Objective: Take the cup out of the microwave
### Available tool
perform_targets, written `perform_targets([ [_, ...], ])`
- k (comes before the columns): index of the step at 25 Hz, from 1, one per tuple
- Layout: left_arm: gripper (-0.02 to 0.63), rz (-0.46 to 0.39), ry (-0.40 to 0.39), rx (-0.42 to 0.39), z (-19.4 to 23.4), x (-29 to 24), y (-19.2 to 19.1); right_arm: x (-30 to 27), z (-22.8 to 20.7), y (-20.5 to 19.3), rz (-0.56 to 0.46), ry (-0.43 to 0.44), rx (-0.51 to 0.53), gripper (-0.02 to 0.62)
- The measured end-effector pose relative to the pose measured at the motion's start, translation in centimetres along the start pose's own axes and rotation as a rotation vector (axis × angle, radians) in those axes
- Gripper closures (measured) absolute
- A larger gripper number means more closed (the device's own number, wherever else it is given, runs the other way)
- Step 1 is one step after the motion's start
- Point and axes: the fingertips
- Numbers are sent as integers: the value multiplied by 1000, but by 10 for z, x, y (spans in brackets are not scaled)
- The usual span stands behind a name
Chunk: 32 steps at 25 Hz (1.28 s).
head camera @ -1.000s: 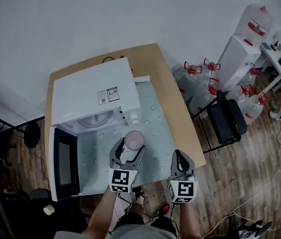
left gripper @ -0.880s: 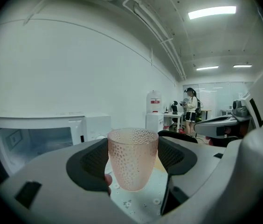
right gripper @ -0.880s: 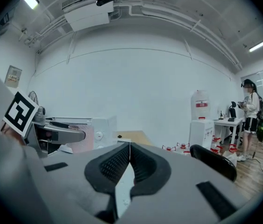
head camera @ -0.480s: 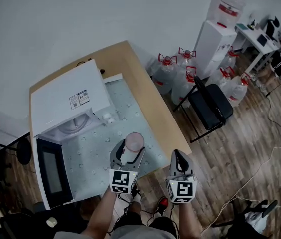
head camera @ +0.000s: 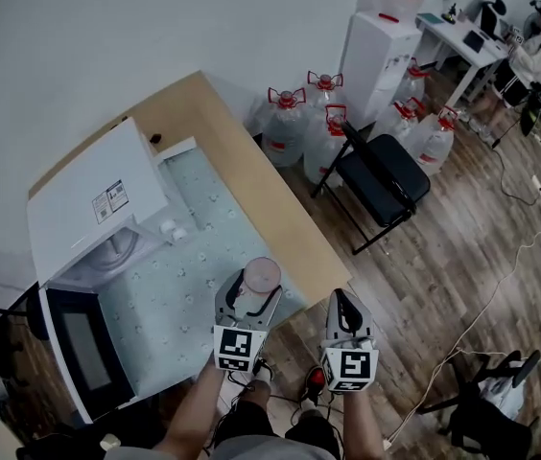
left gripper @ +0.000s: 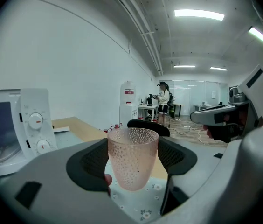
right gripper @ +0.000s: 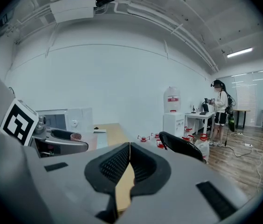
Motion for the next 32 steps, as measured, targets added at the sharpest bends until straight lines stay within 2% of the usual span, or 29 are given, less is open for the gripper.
perform_targets([
  [14, 258, 60, -88, -47, -37, -50, -40, -10, -31, -53, 69, -47, -47, 576],
  [32, 256, 72, -66, -17, -44, -54, -60, -3, -32, -77, 91, -45, -58, 577],
])
Point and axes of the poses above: the fingertips, and each gripper's own axes: x backward along the fingers, z to its left, y out of its top, and after that the axes turned 12 degrees about z, right-handed
